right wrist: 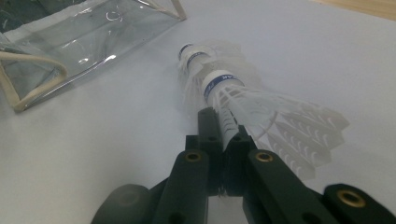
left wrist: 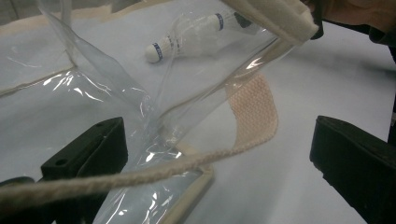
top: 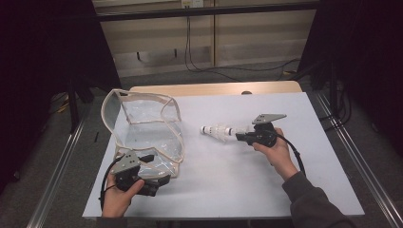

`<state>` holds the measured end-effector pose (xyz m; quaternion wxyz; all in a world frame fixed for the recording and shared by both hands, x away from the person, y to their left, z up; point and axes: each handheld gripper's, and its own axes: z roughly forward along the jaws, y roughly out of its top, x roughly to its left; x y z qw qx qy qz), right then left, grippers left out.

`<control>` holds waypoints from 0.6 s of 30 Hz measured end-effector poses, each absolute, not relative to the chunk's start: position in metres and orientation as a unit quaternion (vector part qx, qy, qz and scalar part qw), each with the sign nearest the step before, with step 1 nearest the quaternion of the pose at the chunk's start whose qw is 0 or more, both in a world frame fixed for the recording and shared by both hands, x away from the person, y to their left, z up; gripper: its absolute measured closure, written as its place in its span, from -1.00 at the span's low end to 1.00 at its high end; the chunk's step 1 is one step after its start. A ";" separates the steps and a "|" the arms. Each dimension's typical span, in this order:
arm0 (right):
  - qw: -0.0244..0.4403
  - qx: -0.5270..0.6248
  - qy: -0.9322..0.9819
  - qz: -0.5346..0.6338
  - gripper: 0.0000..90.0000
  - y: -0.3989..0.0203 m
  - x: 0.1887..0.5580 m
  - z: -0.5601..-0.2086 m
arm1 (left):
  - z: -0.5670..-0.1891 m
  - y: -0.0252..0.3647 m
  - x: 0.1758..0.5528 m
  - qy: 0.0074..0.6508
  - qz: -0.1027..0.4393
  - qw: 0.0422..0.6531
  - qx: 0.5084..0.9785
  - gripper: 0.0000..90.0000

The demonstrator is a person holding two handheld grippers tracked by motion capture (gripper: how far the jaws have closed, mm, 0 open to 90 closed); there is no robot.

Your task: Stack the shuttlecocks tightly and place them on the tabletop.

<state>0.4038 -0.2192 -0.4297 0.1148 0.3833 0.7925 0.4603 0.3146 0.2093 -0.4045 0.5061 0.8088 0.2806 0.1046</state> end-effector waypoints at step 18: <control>0.113 0.381 0.794 0.461 0.99 -0.215 0.407 -0.431 | -0.405 0.209 0.315 0.280 0.104 0.508 0.808 -0.91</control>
